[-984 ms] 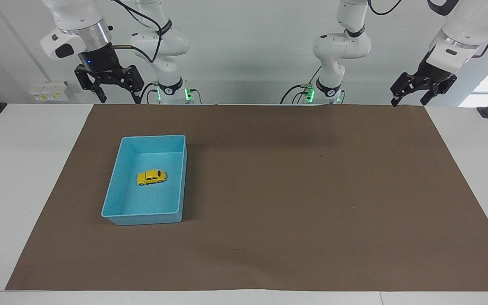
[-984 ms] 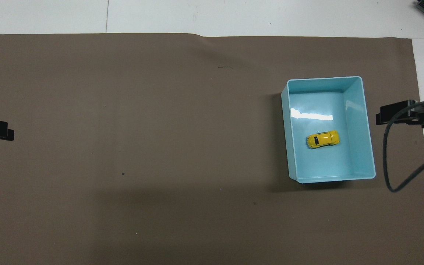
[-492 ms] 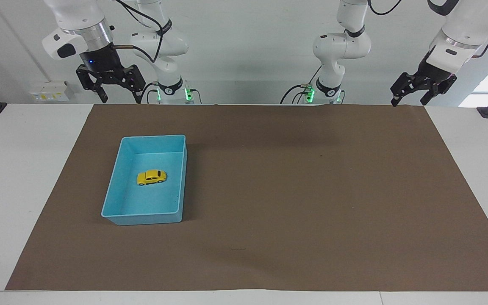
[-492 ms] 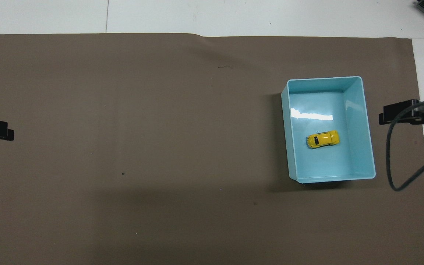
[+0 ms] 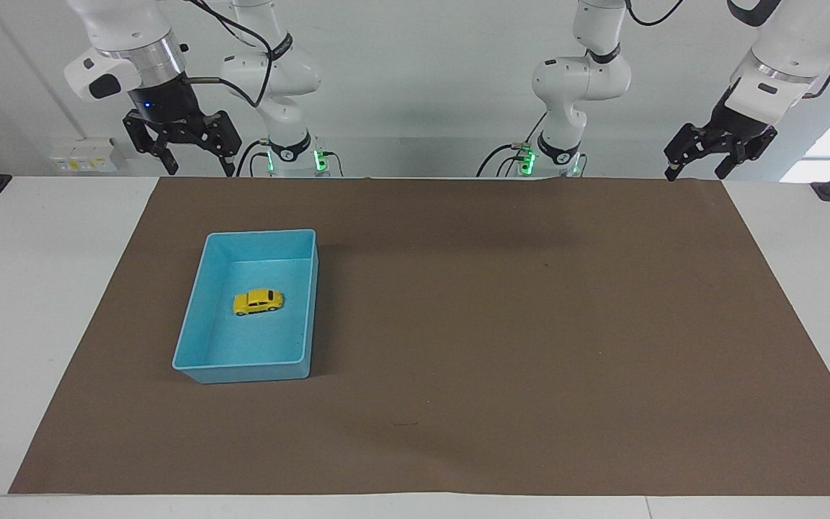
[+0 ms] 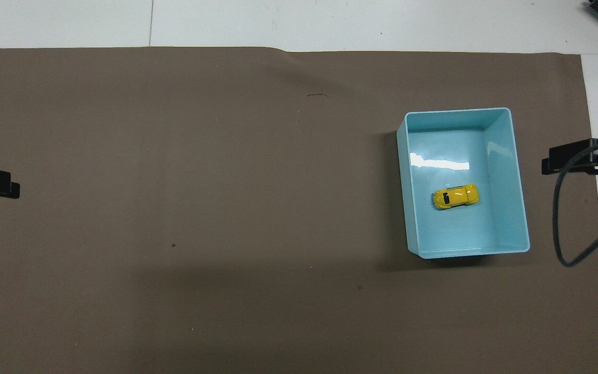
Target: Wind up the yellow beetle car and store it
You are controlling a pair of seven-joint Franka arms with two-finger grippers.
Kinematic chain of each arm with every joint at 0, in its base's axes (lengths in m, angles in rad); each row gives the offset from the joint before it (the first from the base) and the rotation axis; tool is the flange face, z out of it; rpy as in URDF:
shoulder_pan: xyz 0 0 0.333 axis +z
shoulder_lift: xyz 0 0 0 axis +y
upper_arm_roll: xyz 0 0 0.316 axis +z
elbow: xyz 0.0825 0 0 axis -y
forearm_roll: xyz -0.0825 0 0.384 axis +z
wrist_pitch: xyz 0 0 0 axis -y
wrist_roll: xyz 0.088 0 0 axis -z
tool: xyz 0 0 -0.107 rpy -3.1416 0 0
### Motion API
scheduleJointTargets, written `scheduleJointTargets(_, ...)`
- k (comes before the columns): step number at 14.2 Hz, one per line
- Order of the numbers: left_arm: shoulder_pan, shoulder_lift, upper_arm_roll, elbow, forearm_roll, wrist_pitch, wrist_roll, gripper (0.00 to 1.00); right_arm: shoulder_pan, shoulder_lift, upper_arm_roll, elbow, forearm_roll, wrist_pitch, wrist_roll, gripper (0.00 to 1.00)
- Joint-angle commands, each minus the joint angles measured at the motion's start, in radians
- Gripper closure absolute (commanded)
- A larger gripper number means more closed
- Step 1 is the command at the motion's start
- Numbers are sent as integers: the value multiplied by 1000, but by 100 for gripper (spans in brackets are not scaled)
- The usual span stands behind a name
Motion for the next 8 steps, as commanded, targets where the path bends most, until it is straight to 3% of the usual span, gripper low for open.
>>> scheduleJointTargets(1, 12, -3, -8, 7, 18, -17, 2, 0, -16, -10, 3, -5, 19, 9, 8, 0)
scheduleJointTargets(8, 12, -1, -8, 7, 18, -15, 2, 0, -14, -11, 6, -6, 19, 2, 8, 0)
